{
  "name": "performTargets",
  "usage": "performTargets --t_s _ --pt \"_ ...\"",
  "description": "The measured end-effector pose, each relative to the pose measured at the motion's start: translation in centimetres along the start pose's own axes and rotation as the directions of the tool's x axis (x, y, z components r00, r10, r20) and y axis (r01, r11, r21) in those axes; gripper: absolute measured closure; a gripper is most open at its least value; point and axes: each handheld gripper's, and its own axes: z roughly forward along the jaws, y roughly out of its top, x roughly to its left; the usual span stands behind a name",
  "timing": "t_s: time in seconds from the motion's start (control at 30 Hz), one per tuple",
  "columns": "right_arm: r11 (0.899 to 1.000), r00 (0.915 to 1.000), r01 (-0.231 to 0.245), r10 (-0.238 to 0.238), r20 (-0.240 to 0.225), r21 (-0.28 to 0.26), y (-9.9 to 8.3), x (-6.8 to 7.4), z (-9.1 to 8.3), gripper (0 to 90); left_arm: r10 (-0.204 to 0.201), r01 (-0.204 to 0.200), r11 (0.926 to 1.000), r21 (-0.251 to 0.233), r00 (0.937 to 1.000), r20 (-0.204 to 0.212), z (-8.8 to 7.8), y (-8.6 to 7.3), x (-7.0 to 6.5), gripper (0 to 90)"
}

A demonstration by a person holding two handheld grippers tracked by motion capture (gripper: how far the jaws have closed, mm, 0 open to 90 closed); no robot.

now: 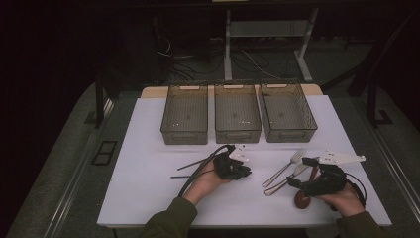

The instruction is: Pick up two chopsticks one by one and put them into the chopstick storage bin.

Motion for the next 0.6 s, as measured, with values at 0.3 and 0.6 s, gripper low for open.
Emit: performTargets --t_s 0.3,0.6 --pt "1.0 1.0 -0.001 0.001 -0.001 -0.001 0.0 0.0 0.0 1.2 -0.101 0.099 0.9944 -0.037 0.9915 -0.082 0.4 -0.1 2.7 83.8" --pt "1.0 1.0 -0.001 0.001 -0.003 0.0 0.0 0.0 0.0 1.2 -0.11 0.106 0.9928 -0.057 0.9909 -0.078 -1.2 -0.1 2.7 70.4"
